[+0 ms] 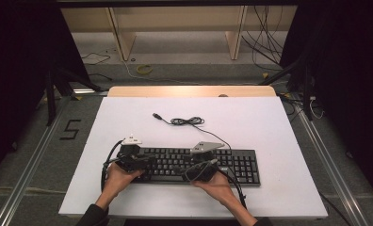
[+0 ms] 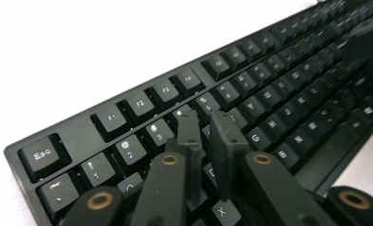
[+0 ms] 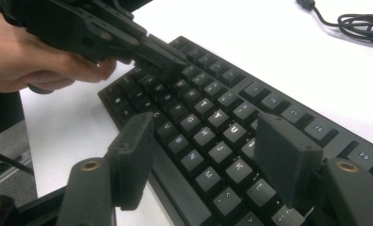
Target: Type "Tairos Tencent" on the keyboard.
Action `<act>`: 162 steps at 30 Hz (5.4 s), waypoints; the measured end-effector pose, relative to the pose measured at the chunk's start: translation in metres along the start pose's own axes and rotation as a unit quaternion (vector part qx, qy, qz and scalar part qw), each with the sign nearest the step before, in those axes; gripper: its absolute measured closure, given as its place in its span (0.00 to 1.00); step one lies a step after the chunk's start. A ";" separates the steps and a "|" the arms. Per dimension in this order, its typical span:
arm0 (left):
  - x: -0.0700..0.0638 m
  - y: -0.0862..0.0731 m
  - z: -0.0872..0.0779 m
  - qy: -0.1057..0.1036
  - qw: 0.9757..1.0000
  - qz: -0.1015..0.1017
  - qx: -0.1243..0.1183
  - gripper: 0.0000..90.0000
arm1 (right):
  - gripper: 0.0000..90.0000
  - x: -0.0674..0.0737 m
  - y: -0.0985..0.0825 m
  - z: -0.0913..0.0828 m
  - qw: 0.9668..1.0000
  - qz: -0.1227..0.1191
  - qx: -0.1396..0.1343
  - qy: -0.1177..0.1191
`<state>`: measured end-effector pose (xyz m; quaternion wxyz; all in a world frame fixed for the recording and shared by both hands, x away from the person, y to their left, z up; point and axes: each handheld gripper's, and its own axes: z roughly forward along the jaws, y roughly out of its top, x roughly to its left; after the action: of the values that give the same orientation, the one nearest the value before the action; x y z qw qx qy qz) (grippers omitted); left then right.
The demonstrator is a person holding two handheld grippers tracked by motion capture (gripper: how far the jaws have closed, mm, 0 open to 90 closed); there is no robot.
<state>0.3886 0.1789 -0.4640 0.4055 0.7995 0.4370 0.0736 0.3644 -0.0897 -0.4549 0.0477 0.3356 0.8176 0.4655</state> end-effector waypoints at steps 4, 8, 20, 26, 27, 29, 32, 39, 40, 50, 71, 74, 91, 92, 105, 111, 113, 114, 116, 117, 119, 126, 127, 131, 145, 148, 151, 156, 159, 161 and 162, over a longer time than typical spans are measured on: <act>0.000 -0.001 -0.006 -0.009 1.000 -0.006 -0.012 0.83 | 0.47 0.000 0.000 0.001 1.000 -0.001 -0.001 0.001; 0.001 -0.003 -0.012 -0.010 1.000 -0.010 -0.025 0.73 | 0.55 0.000 0.000 0.001 1.000 -0.002 0.002 0.000; 0.001 -0.010 -0.024 -0.026 0.996 -0.025 -0.076 0.51 | 0.79 0.003 -0.001 0.009 1.000 -0.014 0.015 0.003; -0.002 -0.012 -0.026 -0.034 0.995 -0.020 -0.090 0.47 | 0.88 0.005 -0.003 0.014 1.000 -0.022 0.022 0.006; -0.003 -0.013 -0.026 -0.035 0.995 -0.019 -0.089 0.46 | 0.90 0.005 -0.003 0.015 0.999 -0.023 0.022 0.006; -0.004 -0.014 -0.026 -0.035 0.995 -0.018 -0.091 0.45 | 0.93 0.006 -0.003 0.016 0.999 -0.024 0.024 0.006; -0.004 -0.016 -0.026 -0.035 0.995 -0.014 -0.092 0.45 | 0.97 0.007 -0.003 0.018 0.999 -0.027 0.026 0.006; -0.005 -0.022 -0.030 -0.035 0.994 -0.015 -0.101 0.44 | 1.00 0.006 -0.004 0.021 0.999 -0.023 0.031 0.004; -0.005 -0.022 -0.031 -0.035 0.994 -0.014 -0.101 0.43 | 1.00 0.006 -0.004 0.022 0.999 -0.024 0.032 0.003; -0.005 -0.027 -0.033 -0.036 0.993 -0.017 -0.109 0.39 | 1.00 0.006 -0.006 0.027 0.999 -0.025 0.046 -0.006; -0.004 -0.030 -0.034 -0.033 0.994 -0.015 -0.104 0.37 | 1.00 0.007 -0.010 0.037 0.998 -0.023 0.062 -0.007; -0.004 -0.030 -0.034 -0.033 0.994 -0.014 -0.104 0.37 | 1.00 0.007 -0.011 0.039 0.997 -0.026 0.066 -0.008; -0.003 -0.031 -0.033 -0.030 0.994 -0.016 -0.104 0.38 | 0.98 0.007 -0.010 0.036 0.998 -0.016 0.056 -0.002; -0.003 -0.031 -0.033 -0.030 0.994 -0.016 -0.104 0.37 | 0.98 0.007 -0.010 0.035 0.998 -0.014 0.054 -0.002; -0.003 -0.031 -0.033 -0.028 0.994 -0.015 -0.103 0.38 | 0.97 0.006 -0.007 0.030 0.999 -0.013 0.043 -0.001; -0.003 -0.031 -0.033 -0.028 0.994 -0.015 -0.102 0.38 | 0.97 0.005 -0.006 0.028 0.999 -0.013 0.040 -0.001; -0.003 -0.031 -0.033 -0.028 0.994 -0.014 -0.103 0.38 | 0.95 0.005 -0.005 0.027 0.999 -0.013 0.038 -0.001; -0.003 -0.031 -0.033 -0.028 0.994 -0.014 -0.102 0.38 | 0.94 0.005 -0.005 0.027 0.999 -0.013 0.037 -0.001; -0.003 -0.031 -0.033 -0.028 0.994 -0.014 -0.102 0.38 | 0.92 0.005 -0.005 0.026 0.999 -0.012 0.037 0.000; -0.003 -0.031 -0.033 -0.027 0.994 -0.013 -0.102 0.38 | 0.92 0.005 -0.005 0.026 0.999 -0.013 0.036 0.001; -0.003 -0.030 -0.033 -0.027 0.994 -0.013 -0.102 0.38 | 0.88 0.004 -0.004 0.025 0.999 -0.012 0.032 0.001; -0.002 -0.030 -0.033 -0.027 0.995 -0.012 -0.096 0.42 | 0.74 0.003 -0.002 0.018 1.000 -0.005 0.019 0.009; -0.002 -0.030 -0.032 -0.029 0.995 -0.012 -0.095 0.44 | 0.72 0.003 -0.001 0.017 1.000 -0.004 0.017 0.008; -0.003 -0.030 -0.031 -0.033 0.996 -0.008 -0.083 0.53 | 0.66 0.002 0.000 0.013 1.000 0.000 0.012 0.008; -0.013 -0.030 -0.018 -0.050 0.998 0.027 -0.031 0.86 | 0.52 0.000 0.002 0.003 1.000 0.008 0.003 -0.004; -0.017 -0.029 -0.014 -0.052 0.998 0.034 -0.022 0.91 | 0.51 -0.001 0.002 0.001 1.000 0.009 0.000 -0.005; -0.019 -0.028 -0.010 -0.049 0.998 0.040 -0.012 0.95 | 0.51 -0.001 0.001 0.000 1.000 0.010 0.002 -0.007; -0.020 -0.027 -0.004 -0.046 0.998 0.038 -0.004 0.99 | 0.48 -0.001 0.000 -0.001 1.000 0.010 0.003 -0.009; -0.019 -0.026 -0.003 -0.045 0.998 0.041 0.001 0.99 | 0.47 -0.002 -0.001 -0.003 1.000 0.011 0.002 -0.009; -0.020 -0.026 -0.001 -0.045 0.998 0.038 0.004 0.99 | 0.47 -0.002 -0.002 -0.004 1.000 0.012 0.002 -0.010; -0.020 -0.026 -0.001 -0.044 0.998 0.039 0.005 0.99 | 0.46 -0.002 -0.002 -0.004 1.000 0.012 0.001 -0.010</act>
<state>0.3597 0.1717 -0.4774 0.4175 0.8203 0.3875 0.0516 0.3637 -0.0945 -0.4548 0.0500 0.3501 0.8134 0.4618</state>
